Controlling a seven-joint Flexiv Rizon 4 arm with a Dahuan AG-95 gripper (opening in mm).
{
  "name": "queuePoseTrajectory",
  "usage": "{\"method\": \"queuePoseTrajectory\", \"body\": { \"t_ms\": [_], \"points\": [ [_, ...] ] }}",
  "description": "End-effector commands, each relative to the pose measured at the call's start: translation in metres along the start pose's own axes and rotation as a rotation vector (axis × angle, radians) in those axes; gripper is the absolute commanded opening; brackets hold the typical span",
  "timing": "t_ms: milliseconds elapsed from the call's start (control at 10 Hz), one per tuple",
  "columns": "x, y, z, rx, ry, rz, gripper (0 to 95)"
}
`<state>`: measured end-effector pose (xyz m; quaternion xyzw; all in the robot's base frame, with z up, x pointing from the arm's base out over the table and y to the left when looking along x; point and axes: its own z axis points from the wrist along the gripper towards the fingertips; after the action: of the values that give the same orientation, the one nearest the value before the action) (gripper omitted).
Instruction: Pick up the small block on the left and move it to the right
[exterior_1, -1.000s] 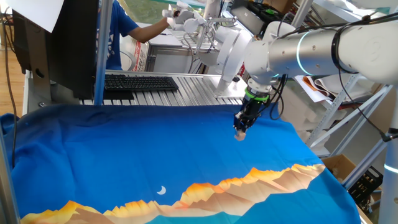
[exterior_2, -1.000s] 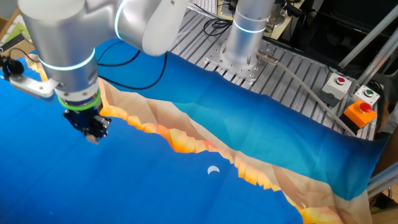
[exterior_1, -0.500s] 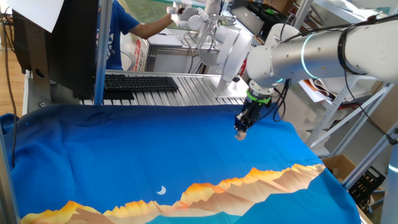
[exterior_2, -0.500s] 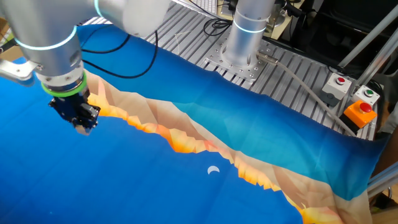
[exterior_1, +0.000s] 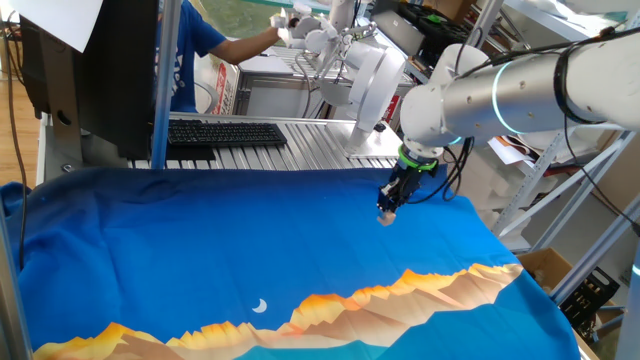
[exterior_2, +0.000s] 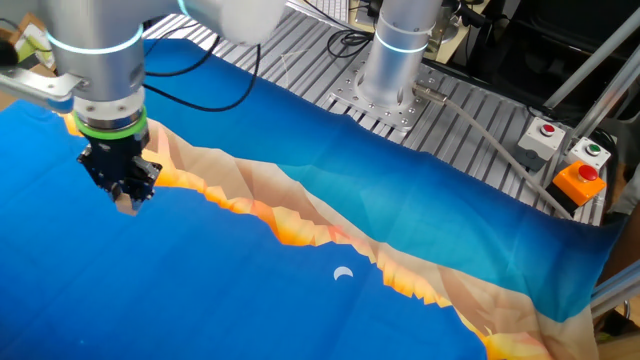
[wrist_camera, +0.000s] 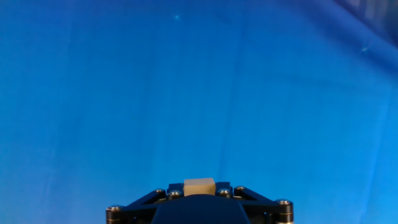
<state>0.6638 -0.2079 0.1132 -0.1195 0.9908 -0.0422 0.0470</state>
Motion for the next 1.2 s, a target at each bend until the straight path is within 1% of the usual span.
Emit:
{"method": "queuePoseTrajectory", "body": {
  "t_ms": [100,200,300,400,500,600,800,900,1000,1100,1200],
  "points": [
    [-0.001,0.004,0.002,-0.048,0.050,0.006,0.0],
    [0.000,0.008,0.004,-0.051,0.046,0.018,0.0],
    [0.000,0.014,0.005,-0.059,0.042,0.027,0.0],
    [0.001,0.023,0.006,-0.066,0.039,0.040,0.0],
    [0.003,0.037,0.005,-0.066,0.038,0.056,0.0],
    [0.005,0.050,0.000,-0.067,0.044,0.068,0.0],
    [0.009,0.074,-0.010,-0.065,0.056,0.102,0.0],
    [0.012,0.083,-0.012,-0.058,0.057,0.118,0.0],
    [0.017,0.096,-0.015,-0.055,0.061,0.138,0.0],
    [0.021,0.104,-0.015,-0.054,0.060,0.148,0.0],
    [0.028,0.114,-0.014,-0.057,0.057,0.165,0.0]
  ]
}}
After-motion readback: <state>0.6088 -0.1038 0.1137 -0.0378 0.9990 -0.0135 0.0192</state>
